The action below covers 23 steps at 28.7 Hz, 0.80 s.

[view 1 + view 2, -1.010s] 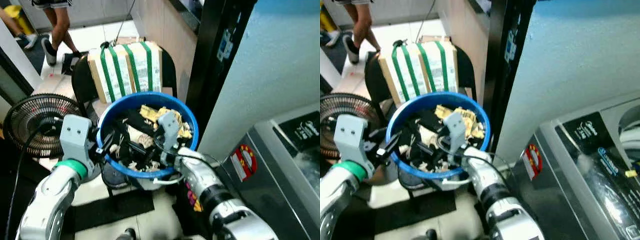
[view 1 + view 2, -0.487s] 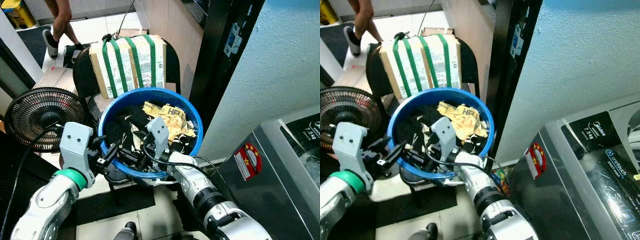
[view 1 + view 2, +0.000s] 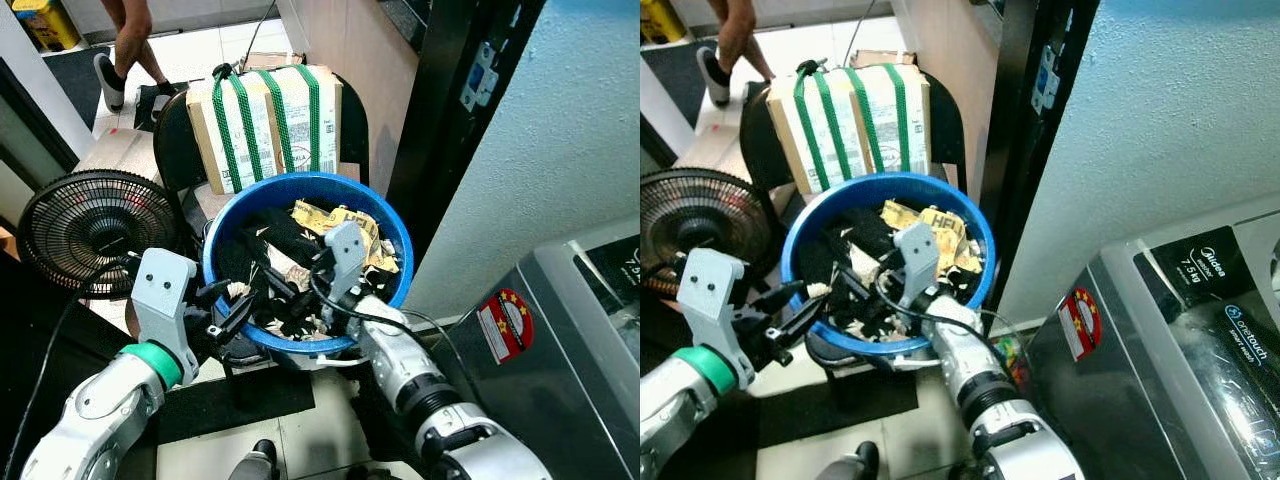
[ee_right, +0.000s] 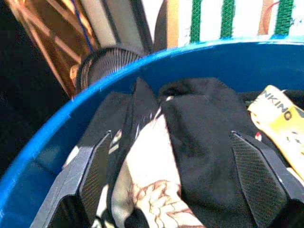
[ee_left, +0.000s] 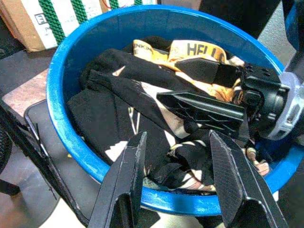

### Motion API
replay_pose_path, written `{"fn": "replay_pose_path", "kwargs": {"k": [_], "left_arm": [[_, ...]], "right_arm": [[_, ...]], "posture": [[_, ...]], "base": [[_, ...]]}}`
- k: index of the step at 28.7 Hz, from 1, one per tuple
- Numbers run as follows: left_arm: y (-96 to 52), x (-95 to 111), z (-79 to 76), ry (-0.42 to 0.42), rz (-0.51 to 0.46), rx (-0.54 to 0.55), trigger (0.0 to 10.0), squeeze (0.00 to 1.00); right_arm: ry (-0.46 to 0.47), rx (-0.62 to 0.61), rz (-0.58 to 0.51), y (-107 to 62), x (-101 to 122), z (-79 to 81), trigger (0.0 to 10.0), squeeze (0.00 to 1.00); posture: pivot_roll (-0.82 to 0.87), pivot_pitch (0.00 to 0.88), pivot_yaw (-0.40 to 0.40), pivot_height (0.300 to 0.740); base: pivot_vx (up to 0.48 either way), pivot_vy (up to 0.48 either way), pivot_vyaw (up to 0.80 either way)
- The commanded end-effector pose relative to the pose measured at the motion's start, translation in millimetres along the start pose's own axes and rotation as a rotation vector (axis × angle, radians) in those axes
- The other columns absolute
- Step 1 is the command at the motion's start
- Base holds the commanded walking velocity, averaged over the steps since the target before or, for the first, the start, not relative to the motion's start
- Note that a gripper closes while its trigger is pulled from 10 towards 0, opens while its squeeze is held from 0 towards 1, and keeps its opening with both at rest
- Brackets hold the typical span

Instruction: Clothes washing

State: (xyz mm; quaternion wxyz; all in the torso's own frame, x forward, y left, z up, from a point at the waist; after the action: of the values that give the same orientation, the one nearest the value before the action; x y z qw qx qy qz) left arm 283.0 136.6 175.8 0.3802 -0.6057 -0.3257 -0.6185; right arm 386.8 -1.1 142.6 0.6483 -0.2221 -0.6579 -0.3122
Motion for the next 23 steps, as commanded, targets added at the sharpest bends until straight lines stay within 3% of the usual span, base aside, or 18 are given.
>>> {"fn": "replay_pose_path", "kwargs": {"k": [1, 7, 8, 10, 11, 15, 20, 21, 22, 23], "left_arm": [[-2.7, -3.5, -10.3, -0.011, 0.022, -0.052, 10.0, 0.0], [-4.7, -6.2, -18.1, -0.016, 0.041, -0.102, 10.0, 0.0], [-6.0, -7.6, -21.3, -0.015, 0.051, -0.126, 10.0, 0.0], [-6.0, -7.6, -21.3, -0.015, 0.051, -0.126, 10.0, 0.0], [-6.9, -8.5, -22.9, -0.014, 0.057, -0.14, 10.0, 0.0], [-7.9, -9.1, -24.1, -0.012, 0.062, -0.158, 10.0, 0.0], [-7.2, -8.9, -25.1, -0.01, 0.06, -0.17, 10.0, 0.0], [-6.8, -8.7, -25.7, -0.01, 0.059, -0.175, 10.0, 0.0], [-6.5, -8.5, -26.2, -0.009, 0.058, -0.178, 10.0, 0.0], [-6.5, -8.5, -26.2, -0.009, 0.058, -0.178, 10.0, 0.0]], "right_arm": [[0.019, -0.001, 0.137, -13.8, -37.8, 4.5, 10.0, 0.0], [-0.016, 0.045, 0.235, -19.0, -56.4, 13.0, 10.0, 0.0], [-0.081, 0.08, 0.266, -22.3, -63.3, 18.4, 10.0, 0.0], [-0.081, 0.08, 0.266, -22.3, -63.3, 18.4, 10.0, 0.0], [-0.14, 0.112, 0.277, -25.1, -67.4, 23.4, 10.0, 0.0], [-0.231, 0.164, 0.271, -30.7, -72.1, 32.3, 10.0, 0.0], [-0.23, 0.181, 0.256, -33.7, -73.6, 36.6, 10.0, 0.0], [-0.217, 0.182, 0.251, -33.9, -73.5, 37.5, 8.7, 0.0], [-0.205, 0.18, 0.245, -33.5, -72.5, 37.4, 4.0, 0.0], [-0.205, 0.18, 0.245, -33.5, -72.5, 37.4, 4.0, 0.0]], "posture": [[0.18, 0.229, 0.12, 0.74], [0.18, 0.224, 0.12, 0.74], [0.19, 0.205, 0.121, 0.74], [0.19, 0.205, 0.121, 0.74], [0.19, 0.205, 0.121, 0.74], [0.19, 0.197, 0.122, 0.74], [0.18, 0.192, 0.125, 0.74], [0.18, 0.192, 0.125, 0.74], [0.18, 0.192, 0.125, 0.74], [0.18, 0.192, 0.125, 0.74]], "base": [[0.0, 0.0, 0.0], [0.0, 0.0, 0.0], [0.0, 0.0, 0.0], [0.0, 0.0, 0.0], [0.0, 0.0, 0.0], [0.0, 0.0, 0.0], [0.0, 0.0, 0.0], [0.0, 0.0, 0.0], [0.0, 0.0, 0.0], [0.0, 0.0, 0.0]]}}
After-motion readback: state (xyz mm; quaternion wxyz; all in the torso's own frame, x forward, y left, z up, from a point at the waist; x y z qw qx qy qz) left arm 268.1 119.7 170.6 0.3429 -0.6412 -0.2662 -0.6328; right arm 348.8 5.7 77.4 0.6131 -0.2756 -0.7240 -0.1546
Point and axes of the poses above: a point about 5 cm out from each wrist's last joint towards the gripper, its own y axis pointing out of the wrist towards the gripper, its own x axis along the axis of the wrist's last joint, z = x × y, the point moved 5 cm from there along y, pointing out of the wrist towards the gripper, and after that the axes turned 3 degrees about y, right-handed, at the moved point
